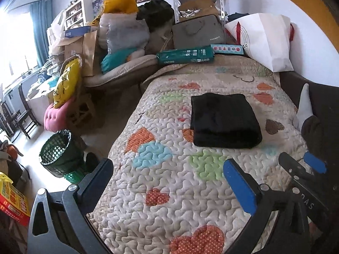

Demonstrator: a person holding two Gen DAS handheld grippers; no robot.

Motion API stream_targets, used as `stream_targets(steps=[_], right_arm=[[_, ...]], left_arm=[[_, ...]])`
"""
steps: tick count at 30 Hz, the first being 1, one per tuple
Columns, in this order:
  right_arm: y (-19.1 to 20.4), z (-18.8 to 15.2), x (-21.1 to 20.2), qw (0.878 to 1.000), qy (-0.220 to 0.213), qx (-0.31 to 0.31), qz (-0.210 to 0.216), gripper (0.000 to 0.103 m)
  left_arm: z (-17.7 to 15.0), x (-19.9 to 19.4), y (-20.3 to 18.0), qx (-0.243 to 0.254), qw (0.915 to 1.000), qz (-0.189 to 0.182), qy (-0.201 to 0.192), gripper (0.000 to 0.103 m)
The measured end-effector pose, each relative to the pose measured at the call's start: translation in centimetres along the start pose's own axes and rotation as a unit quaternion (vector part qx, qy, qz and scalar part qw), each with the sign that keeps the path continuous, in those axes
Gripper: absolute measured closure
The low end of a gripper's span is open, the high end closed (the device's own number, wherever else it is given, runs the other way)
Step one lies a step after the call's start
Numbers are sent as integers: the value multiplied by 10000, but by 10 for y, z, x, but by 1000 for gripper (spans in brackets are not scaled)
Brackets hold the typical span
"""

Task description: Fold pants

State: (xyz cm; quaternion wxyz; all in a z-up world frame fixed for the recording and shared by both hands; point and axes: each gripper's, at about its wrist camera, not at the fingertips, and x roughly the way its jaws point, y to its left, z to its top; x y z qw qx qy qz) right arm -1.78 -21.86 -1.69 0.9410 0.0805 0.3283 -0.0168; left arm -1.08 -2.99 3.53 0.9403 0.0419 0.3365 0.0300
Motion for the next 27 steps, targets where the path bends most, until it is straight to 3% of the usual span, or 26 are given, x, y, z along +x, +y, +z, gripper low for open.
stream_targets(steps=[27], right_arm=[[11, -4, 5, 9995, 38, -300, -91, 28]], left_arm=[[-8, 14, -4, 29, 9989, -224, 404, 0]])
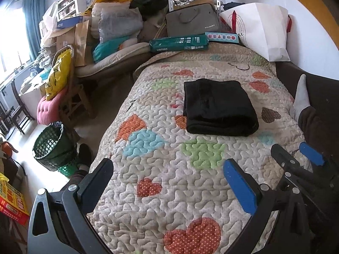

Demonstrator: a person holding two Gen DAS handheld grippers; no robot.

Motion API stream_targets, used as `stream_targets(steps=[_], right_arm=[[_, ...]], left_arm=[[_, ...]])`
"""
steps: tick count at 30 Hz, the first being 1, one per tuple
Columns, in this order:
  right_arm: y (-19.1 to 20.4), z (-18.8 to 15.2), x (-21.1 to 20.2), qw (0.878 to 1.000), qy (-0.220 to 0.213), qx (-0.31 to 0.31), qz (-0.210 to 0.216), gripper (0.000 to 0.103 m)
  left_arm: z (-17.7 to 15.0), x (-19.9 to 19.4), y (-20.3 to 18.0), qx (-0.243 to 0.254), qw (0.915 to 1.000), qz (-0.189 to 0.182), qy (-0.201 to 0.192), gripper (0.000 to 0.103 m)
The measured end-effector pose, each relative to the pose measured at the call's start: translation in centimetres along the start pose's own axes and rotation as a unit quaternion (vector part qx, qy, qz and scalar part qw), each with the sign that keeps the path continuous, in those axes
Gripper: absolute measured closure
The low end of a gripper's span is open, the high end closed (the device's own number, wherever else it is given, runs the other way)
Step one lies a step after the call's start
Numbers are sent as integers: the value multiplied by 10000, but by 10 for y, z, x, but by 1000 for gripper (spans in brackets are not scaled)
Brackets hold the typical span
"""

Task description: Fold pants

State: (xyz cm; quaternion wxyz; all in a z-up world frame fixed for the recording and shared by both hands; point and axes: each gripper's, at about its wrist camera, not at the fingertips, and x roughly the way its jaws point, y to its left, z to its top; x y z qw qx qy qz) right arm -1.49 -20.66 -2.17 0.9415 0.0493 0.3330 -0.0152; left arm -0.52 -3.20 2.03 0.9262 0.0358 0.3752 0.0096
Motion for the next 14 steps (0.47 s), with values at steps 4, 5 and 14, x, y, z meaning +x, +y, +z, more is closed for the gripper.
stream_targets(steps=[4, 5, 14], right_arm=[[4, 1, -4, 9998, -143, -156, -53, 27], [5, 2, -4, 9997, -160, -190, -67, 27], [6, 2, 2, 9997, -44, -224, -64, 24]], left_arm=[[-2, 5, -1, 44, 10000, 39, 62, 0], [-3, 6, 0, 45, 9999, 69, 79, 0], [-6, 9, 3, 6, 9998, 128, 134, 0]])
